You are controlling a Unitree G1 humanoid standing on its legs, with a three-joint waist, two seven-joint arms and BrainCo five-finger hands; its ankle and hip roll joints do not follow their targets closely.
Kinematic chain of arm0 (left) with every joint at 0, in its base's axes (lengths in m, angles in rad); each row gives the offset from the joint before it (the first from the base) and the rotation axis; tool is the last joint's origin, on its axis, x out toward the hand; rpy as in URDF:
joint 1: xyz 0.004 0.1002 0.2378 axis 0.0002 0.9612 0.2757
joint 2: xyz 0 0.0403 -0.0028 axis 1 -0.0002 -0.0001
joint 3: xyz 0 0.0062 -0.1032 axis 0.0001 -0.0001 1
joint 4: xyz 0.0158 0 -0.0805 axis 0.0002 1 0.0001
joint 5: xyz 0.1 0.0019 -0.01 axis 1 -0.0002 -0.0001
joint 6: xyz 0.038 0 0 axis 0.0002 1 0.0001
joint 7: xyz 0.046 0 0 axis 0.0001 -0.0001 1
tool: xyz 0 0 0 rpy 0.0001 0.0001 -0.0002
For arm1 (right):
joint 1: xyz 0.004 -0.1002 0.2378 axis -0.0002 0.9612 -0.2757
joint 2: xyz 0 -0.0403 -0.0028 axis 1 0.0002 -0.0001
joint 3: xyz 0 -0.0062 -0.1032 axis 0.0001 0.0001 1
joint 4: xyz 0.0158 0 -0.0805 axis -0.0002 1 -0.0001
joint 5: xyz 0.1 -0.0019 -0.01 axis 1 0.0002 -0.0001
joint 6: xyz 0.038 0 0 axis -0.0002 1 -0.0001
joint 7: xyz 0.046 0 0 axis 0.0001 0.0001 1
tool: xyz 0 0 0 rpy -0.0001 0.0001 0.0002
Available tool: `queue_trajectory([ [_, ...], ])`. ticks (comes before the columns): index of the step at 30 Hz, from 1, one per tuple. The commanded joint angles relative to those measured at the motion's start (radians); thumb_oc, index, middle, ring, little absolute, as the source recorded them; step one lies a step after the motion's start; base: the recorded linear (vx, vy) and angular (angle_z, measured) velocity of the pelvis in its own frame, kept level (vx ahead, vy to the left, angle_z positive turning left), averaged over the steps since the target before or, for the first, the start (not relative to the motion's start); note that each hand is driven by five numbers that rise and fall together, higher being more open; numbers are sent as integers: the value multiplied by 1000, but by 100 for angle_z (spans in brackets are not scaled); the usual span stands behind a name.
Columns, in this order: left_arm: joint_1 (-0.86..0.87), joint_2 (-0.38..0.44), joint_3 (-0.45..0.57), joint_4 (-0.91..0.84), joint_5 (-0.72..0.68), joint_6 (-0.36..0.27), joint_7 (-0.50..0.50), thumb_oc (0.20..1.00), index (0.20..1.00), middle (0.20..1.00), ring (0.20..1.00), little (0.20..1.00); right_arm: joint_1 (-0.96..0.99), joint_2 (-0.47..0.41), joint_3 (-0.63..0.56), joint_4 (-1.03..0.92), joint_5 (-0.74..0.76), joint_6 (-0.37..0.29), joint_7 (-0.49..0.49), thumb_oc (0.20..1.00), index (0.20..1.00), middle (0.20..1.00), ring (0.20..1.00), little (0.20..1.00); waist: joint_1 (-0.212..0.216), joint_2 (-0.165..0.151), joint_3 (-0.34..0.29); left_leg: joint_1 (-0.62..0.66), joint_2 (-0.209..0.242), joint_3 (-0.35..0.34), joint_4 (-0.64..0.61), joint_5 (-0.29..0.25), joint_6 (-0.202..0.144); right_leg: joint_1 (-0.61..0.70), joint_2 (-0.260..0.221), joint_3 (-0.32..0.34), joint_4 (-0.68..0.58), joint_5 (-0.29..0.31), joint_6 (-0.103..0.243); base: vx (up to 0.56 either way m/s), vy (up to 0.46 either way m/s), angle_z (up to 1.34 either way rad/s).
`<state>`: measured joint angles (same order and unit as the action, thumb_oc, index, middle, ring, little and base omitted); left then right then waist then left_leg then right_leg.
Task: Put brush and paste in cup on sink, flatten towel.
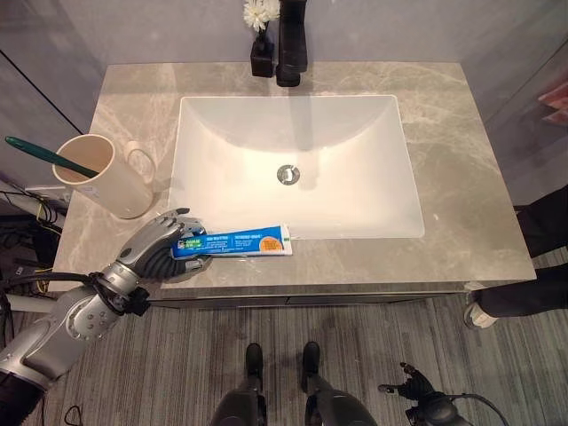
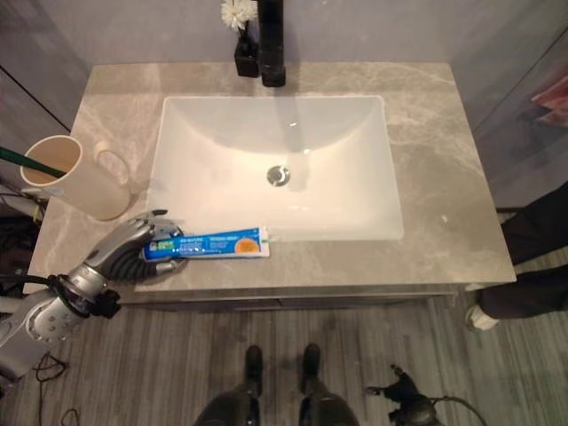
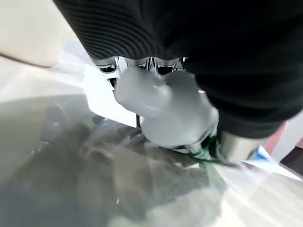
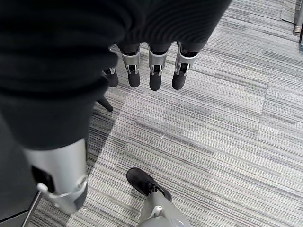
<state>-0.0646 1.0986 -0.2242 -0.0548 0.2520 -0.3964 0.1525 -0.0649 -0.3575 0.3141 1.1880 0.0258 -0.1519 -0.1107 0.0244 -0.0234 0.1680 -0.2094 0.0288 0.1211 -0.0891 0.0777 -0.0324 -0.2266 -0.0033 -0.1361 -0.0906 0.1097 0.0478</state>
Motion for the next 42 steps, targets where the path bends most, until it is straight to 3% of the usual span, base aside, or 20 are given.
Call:
queue_trajectory([
  [1,72,8,-168,59,150,-11,-26,200,200,200,200,200,-13,-36,-6,13,32,-12,-48,1000,1000,1000,1000,1000,-35,-15,-24,20,54,-63,2,-34,-46,0,-67,46,3,-6,108,12,10,-9],
  [8,43,-38,-162,72,205,3,40,200,200,200,200,200,27,-32,-111,66,95,-8,-76,1000,1000,1000,1000,1000,-35,-24,-73,69,57,-67,2,-50,-49,54,-70,37,3,-19,111,50,2,-12],
  [13,23,-58,-72,91,263,30,134,200,200,200,200,200,48,-34,-258,61,241,-22,-100,1000,1000,1000,1000,1000,-45,-30,-127,118,61,-73,2,-63,-54,112,-75,23,3,-35,111,54,14,7],
  [15,29,-56,-13,81,289,41,172,200,200,200,200,200,61,-48,-306,-26,272,-40,-126,1000,1000,1000,1000,1000,-49,-32,-145,134,62,-71,2,-66,-56,128,-75,22,3,-40,112,39,17,8],
  [17,11,-38,76,72,370,58,251,200,200,200,200,200,132,-109,-378,-350,166,-59,-191,1000,1000,1000,1000,1000,-69,-34,-175,158,62,-66,2,-71,-58,153,-78,23,3,-42,114,54,32,-1],
  [25,-24,-38,199,13,448,83,324,200,200,200,200,200,186,-168,-549,-747,10,-53,-292,1000,1000,1000,1000,1000,-83,-27,-209,185,58,-67,2,-79,-55,184,-87,18,3,-49,115,10,13,0],
  [28,-52,-39,275,-18,490,108,352,200,200,200,200,200,190,-235,-622,-953,-198,-27,-349,1000,1000,1000,1000,1000,-88,-21,-222,194,55,-65,2,-79,-51,194,-90,18,3,-48,114,5,24,0],
  [31,-80,-43,312,-48,508,118,362,200,200,200,200,200,155,-264,-646,-1071,-278,-18,-373,1000,1000,1000,1000,1000,-90,-18,-235,199,53,-68,2,-86,-49,200,-91,19,3,-54,114,10,8,0],
  [35,-148,-39,308,-87,512,130,369,200,200,200,200,200,70,-250,-592,-1214,-248,-44,-331,1000,1000,1000,1000,1000,-89,-16,-235,197,49,-69,2,-84,-46,203,-94,17,3,-53,113,0,0,0],
  [37,-211,-27,279,-111,506,138,373,200,200,200,200,200,-21,-226,-473,-1251,-103,-93,-267,1000,1000,1000,1000,1000,-78,-17,-241,197,46,-68,2,-82,-46,203,-95,17,3,-52,111,0,0,0],
  [38,-215,-23,279,-108,505,139,373,200,200,200,200,200,-31,-227,-471,-1244,-94,-95,-262,1000,1000,1000,1000,1000,-81,-20,-237,198,46,-66,2,-82,-46,203,-95,18,3,-52,111,0,0,0],
  [39,-291,-15,234,-132,480,142,361,200,200,200,200,200,-140,-193,-305,-1236,137,-116,-145,1000,1000,1000,1000,1000,-63,-25,-239,199,44,-65,2,-78,-47,207,-95,17,3,-51,108,0,0,0],
  [40,-295,-13,233,-130,479,144,361,200,200,200,200,200,-147,-194,-304,-1229,146,-118,-140,1000,1000,1000,1000,1000,-64,-26,-238,199,44,-65,2,-79,-47,207,-95,18,3,-51,108,-30,13,-3],
  [42,-363,-31,181,-135,452,149,362,200,200,200,200,200,-260,-118,-142,-1169,410,-134,-42,1000,1000,1000,1000,1000,-43,-33,-232,199,43,-64,2,-67,-48,208,-96,15,3,-44,104,-15,3,0],
])
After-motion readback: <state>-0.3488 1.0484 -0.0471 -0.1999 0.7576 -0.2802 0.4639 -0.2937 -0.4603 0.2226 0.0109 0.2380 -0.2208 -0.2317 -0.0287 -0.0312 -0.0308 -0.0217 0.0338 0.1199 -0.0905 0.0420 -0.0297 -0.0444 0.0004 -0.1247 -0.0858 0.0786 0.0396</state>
